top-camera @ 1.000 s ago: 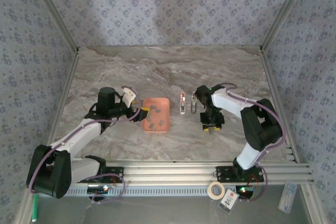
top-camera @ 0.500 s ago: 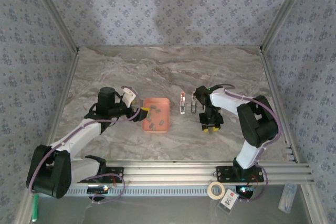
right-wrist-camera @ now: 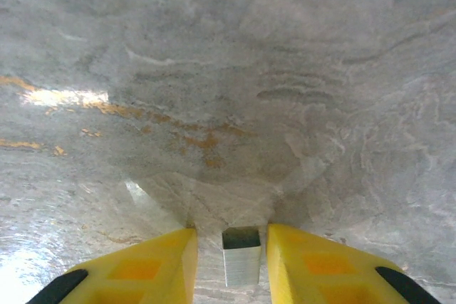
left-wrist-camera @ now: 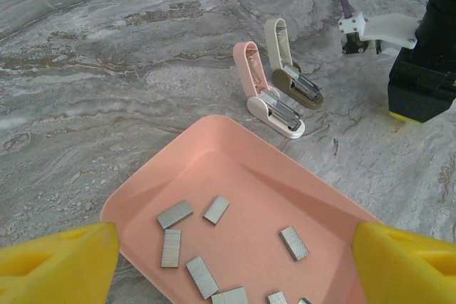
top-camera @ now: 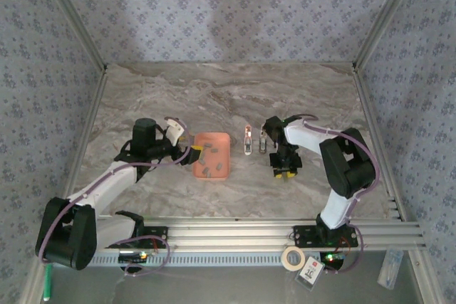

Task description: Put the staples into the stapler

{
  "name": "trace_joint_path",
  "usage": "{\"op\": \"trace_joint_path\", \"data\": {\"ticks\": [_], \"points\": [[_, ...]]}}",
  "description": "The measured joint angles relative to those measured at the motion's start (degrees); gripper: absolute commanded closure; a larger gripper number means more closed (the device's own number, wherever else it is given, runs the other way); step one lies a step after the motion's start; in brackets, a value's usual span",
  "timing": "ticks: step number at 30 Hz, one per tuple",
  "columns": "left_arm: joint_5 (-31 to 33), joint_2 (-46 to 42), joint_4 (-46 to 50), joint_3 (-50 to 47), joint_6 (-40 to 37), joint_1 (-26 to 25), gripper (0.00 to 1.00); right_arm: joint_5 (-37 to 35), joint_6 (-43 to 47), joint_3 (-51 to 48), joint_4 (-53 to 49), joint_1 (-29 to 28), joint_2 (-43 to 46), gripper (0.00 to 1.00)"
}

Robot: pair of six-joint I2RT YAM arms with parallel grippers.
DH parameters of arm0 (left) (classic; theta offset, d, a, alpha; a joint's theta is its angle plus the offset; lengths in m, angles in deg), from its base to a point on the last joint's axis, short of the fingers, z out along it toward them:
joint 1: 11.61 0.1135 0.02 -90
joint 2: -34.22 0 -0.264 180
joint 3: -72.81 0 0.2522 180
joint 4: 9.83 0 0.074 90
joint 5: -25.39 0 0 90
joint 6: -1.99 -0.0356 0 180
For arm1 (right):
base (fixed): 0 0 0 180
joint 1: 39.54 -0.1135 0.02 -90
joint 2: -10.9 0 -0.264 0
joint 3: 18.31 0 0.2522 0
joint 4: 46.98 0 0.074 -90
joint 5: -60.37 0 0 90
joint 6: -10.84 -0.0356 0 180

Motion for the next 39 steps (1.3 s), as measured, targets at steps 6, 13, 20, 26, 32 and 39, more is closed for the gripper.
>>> {"op": "trace_joint_path", "data": {"ticks": [6,13,20,26,32,39], "points": [[0.0,0.0,0.0,0.0,0.0,0.0,0.15,0.4,0.2,-0.1,0.2,0.0,0.0,0.73],[0.0,0.0,0.0,0.0,0.0,0.0,0.15,0.4,0.0,-1.2,1.2,0.1,0.8,0.68],[0.2,0.0,0.0,0.0,-0.1,-0.1,0.15,0.4,-0.1,-2.5,2.3,0.2,2.2,0.72],[0.2,0.0,0.0,0.0,-0.2,-0.6,0.15,0.6,-0.3,-2.8,2.6,0.3,2.3,0.78],[0.4,0.0,0.0,-0.1,-0.2,-0.7,0.16,0.3,-0.5,-3.3,2.9,0.5,3.0,0.79],[0.4,-0.4,0.0,-0.4,-0.2,-0.7,0.16,-0.8,-2.7,-5.8,4.2,0.2,6.3,0.80]]}}
